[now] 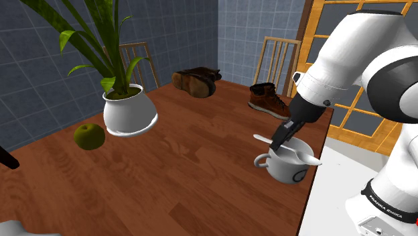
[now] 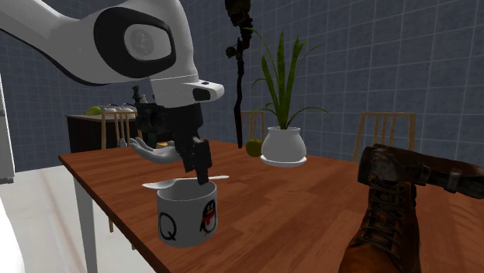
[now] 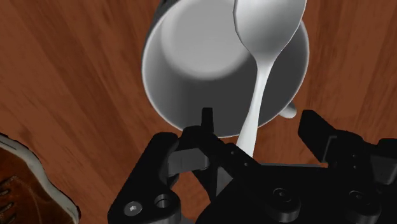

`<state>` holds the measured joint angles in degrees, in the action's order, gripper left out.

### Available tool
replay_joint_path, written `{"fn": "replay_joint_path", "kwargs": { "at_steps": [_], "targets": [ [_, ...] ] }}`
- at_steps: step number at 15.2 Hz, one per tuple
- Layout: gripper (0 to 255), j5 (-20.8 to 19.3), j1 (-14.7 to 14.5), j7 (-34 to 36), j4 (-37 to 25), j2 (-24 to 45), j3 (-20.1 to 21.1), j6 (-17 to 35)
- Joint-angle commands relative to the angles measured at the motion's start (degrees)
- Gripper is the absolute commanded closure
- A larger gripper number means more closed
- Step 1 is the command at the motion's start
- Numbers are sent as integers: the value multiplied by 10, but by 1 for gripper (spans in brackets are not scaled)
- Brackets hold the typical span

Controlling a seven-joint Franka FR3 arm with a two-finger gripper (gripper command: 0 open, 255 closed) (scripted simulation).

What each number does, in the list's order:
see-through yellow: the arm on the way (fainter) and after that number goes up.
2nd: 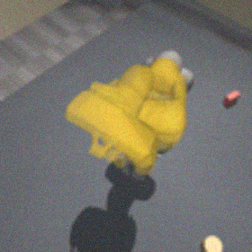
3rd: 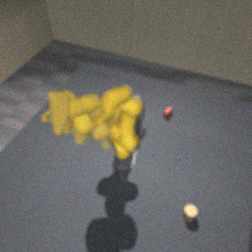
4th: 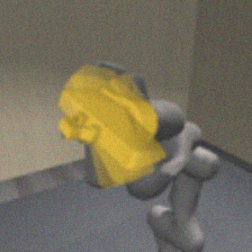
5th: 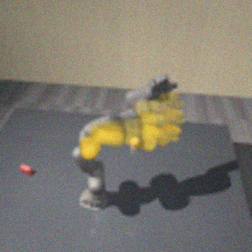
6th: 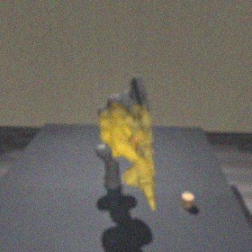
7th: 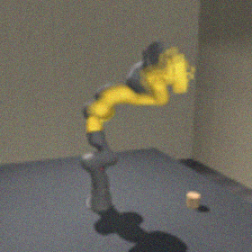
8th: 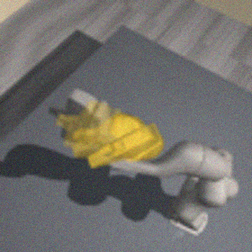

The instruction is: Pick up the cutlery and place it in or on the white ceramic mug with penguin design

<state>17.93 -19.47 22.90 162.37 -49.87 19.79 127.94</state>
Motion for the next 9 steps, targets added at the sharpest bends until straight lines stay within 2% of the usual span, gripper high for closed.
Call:
{"fn": "replay_joint_path", "kwargs": {
  "at_steps": [1, 4, 7, 9],
  "targets": [
    [0, 0, 0, 0, 0, 0, 0, 0],
    [0, 0, 0, 0, 0, 0, 0, 0],
    [0, -15, 2, 3, -36, -40, -18, -75],
    [0, -19, 3, 3, -46, -48, -22, -94]
  ]
}}
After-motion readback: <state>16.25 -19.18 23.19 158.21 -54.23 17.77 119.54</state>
